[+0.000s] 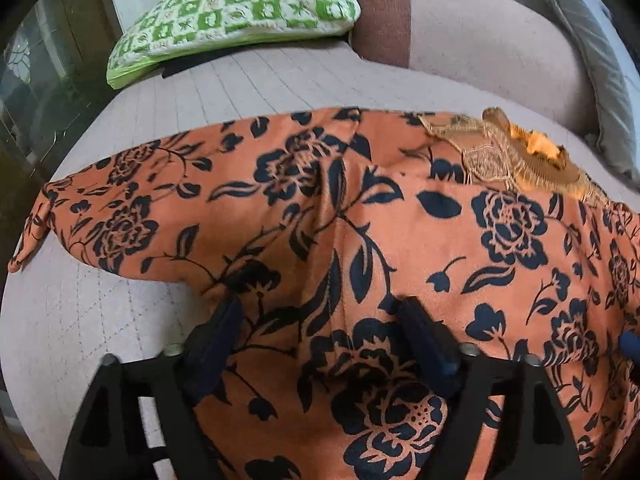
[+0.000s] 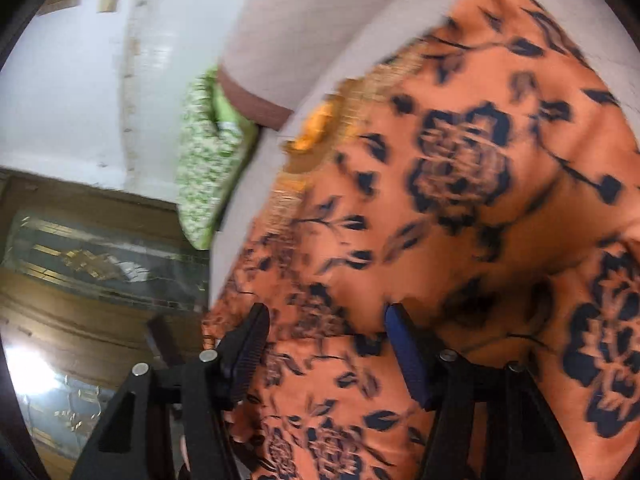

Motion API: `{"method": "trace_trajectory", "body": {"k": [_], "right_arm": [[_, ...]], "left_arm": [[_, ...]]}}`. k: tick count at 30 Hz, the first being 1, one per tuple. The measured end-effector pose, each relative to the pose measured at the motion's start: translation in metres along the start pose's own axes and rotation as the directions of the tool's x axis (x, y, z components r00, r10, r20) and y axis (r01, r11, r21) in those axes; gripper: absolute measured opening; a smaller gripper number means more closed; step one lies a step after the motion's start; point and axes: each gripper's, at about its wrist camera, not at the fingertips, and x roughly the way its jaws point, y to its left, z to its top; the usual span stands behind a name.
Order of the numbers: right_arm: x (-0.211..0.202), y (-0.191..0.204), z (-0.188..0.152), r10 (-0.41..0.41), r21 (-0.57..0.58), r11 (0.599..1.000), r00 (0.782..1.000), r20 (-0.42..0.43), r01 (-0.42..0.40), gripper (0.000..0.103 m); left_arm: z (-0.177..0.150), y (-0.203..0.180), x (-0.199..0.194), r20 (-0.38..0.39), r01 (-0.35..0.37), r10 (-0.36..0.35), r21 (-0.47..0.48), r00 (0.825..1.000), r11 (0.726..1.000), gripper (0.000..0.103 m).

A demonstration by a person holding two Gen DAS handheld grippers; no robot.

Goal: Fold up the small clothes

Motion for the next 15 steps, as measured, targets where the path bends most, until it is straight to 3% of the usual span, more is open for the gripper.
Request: {"method": "trace_trajectory", "body": {"k": [3,6,8,12,15], "right_arm": [[0.006,0.009,0.001,0.039,-0.036,0.999,0.999,0.018,-0.038,0.064],[0.031,-0.005,0.000,-0.026,0.003,1.000,0.999,-0.041,0.026,0.065],[0.030,-0.005,0.002,0.003,-0.001,1.000,0.999,-0.035,-0.003,0.065],[0.037,0.002,0.001,-0.028,-0.043,0.999,0.999,-0.046,0.026,0.066],[0.040,0.016,-0.003,-0.075,-0.122,0.990,0.996,-0.045,0.069,0.074]], "left_arm": [[-0.004,-0.005,0.002,0.011,-0.008,0.008,-0.014,1.000,1.000,0.096],[-0.009,-0.009,0.007,-0.004,-0.025,0.025,-0.021,1.000,0.999,0.103],[-0.007,-0.008,0.008,-0.020,-0.028,0.028,-0.027,0.999,0.999,0.103],[0.007,-0.005,0.013,-0.083,-0.003,0.001,-0.027,0.997,1.000,0.103],[0.019,0.003,0.011,-0.101,0.029,-0.033,-0.047,0.994,0.998,0.103]]}}
